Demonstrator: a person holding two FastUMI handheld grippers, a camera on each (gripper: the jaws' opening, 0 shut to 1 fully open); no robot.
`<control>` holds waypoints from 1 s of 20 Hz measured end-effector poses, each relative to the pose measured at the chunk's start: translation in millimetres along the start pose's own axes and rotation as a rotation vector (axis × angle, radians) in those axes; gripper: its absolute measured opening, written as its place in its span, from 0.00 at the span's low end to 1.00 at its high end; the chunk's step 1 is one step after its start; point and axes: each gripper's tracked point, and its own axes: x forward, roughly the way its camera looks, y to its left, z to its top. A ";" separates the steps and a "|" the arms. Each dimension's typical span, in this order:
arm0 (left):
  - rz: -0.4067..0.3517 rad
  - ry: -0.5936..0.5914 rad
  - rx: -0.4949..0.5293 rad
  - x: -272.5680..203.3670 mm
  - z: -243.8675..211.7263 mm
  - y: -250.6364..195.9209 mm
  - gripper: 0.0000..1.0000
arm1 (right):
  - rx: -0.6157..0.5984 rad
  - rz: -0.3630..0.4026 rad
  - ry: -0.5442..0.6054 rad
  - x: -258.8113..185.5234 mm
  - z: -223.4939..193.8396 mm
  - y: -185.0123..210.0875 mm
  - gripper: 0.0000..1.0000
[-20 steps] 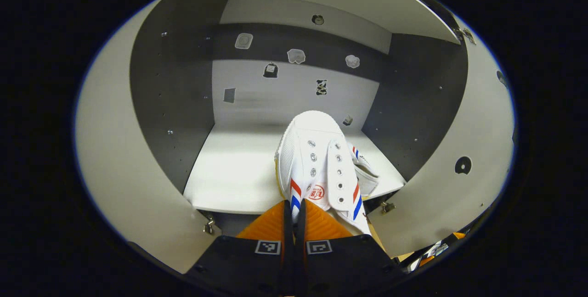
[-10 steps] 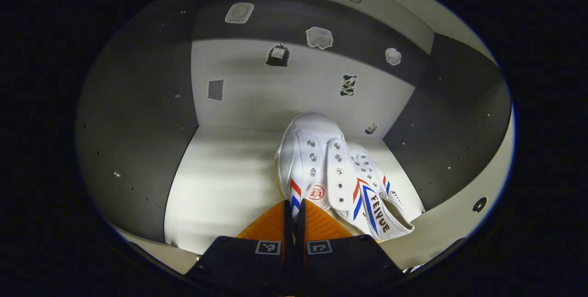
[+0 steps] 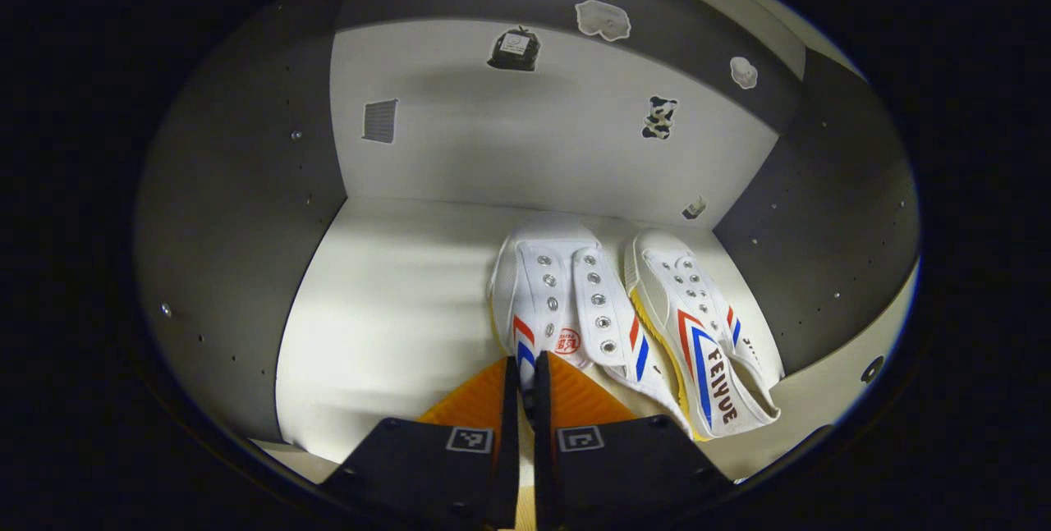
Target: Grab one shoe with the right hand and put it into the shoe cabinet, grab the other shoe with the left hand and put it into the shoe cabinet; then close the right door with the right hand and the left door with the left hand.
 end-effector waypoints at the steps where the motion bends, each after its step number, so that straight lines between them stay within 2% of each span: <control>1: 0.002 -0.013 0.012 -2.7 3.8 -1.3 0.19 | 0.002 0.004 0.001 -0.9 0.0 1.5 0.93; 2: 0.002 -0.015 0.023 -4.9 3.7 -2.9 0.24 | 0.004 0.004 0.002 -1.8 0.1 2.7 0.93; 3: 0.007 -0.032 0.034 -8.5 7.6 -5.1 0.25 | 0.005 0.004 0.002 -2.9 0.1 3.2 0.94; 5: 0.032 -0.087 0.060 -19.1 21.0 -5.0 0.39 | 0.006 0.000 -0.001 -7.0 1.0 3.6 0.94; 8: 0.047 -0.160 0.097 -51.5 33.7 -11.5 0.41 | 0.016 0.000 -0.009 -15.8 6.0 4.6 0.94; 9: 0.031 -0.187 0.096 -63.9 35.9 -18.2 0.42 | 0.021 0.004 -0.015 -19.3 9.6 5.9 0.94; 12: 0.044 -0.293 0.129 -115.2 41.4 -27.5 0.89 | 0.007 0.002 -0.043 -34.3 23.2 5.3 0.94; 14: 0.039 -0.378 0.152 -155.4 40.5 -37.6 0.92 | 0.001 -0.002 -0.069 -47.6 33.5 4.1 0.94; 15: 0.034 -0.419 0.154 -176.4 39.3 -41.3 0.87 | -0.001 -0.001 -0.077 -54.4 36.8 3.1 0.94; 17: 0.038 -0.504 0.162 -222.9 34.9 -47.8 1.00 | -0.013 -0.011 -0.084 -65.7 41.6 -5.1 0.93; 20: 0.065 -0.646 0.192 -288.7 25.5 -55.7 0.97 | -0.031 -0.044 -0.108 -84.2 53.2 -25.0 0.94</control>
